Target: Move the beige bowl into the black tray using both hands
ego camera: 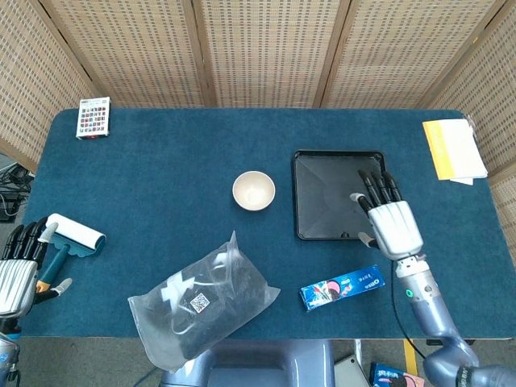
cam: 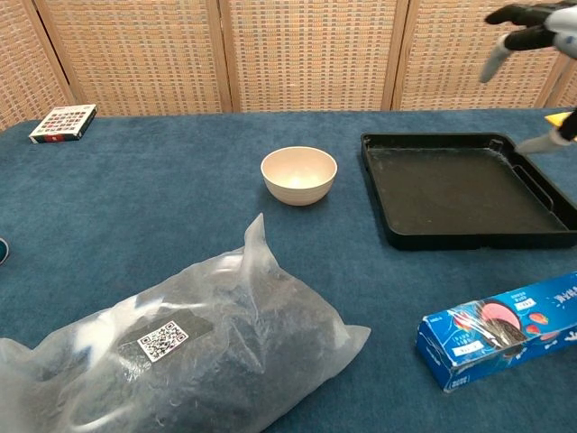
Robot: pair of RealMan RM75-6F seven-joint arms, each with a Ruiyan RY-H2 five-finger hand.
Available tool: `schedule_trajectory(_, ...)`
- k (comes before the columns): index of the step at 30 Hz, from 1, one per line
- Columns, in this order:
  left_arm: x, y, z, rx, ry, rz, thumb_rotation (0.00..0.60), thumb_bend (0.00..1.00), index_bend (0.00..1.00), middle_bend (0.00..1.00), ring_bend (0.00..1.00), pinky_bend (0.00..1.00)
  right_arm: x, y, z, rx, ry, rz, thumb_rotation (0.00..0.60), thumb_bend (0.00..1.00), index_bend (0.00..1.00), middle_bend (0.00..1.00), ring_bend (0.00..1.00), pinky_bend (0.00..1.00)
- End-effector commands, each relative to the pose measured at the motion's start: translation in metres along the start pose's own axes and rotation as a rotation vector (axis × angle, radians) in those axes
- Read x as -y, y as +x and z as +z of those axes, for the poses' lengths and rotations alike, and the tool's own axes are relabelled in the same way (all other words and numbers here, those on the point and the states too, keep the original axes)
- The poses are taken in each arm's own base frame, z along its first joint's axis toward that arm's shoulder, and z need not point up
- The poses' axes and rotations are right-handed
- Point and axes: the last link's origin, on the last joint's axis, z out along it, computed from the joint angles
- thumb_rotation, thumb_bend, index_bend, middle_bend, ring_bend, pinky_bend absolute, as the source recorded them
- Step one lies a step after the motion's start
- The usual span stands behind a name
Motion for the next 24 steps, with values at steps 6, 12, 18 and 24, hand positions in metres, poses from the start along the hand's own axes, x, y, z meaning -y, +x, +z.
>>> schedule_trajectory(6, 0.004, -0.002, 0.005, 0.017, 0.006, -0.011, 0.600, 0.00, 0.00, 0.00, 0.00, 0.00, 0.054, -0.019, 0.063, 0.075, 0.054, 0.053, 0.600, 0.16, 0.40, 0.10, 0.00, 0.06)
schedule_trajectory(12, 0.009, -0.006, 0.011, 0.049, 0.012, -0.026, 0.600, 0.00, 0.00, 0.00, 0.00, 0.00, 0.078, -0.042, 0.088, 0.131, 0.069, 0.085, 0.600, 0.16, 0.42, 0.12, 0.00, 0.07)
schedule_trajectory(18, 0.007, -0.012, 0.015, 0.086, -0.004, -0.035, 0.600, 0.00, 0.00, 0.00, 0.00, 0.00, 0.098, -0.057, 0.110, 0.156, 0.091, 0.088, 0.600, 0.19, 0.44, 0.15, 0.00, 0.08)
schedule_trajectory(24, 0.008, -0.015, 0.019, 0.105, 0.004, -0.042, 0.600, 0.00, 0.00, 0.00, 0.00, 0.00, 0.107, -0.065, 0.120, 0.172, 0.105, 0.088, 0.600, 0.21, 0.45, 0.16, 0.00, 0.08)
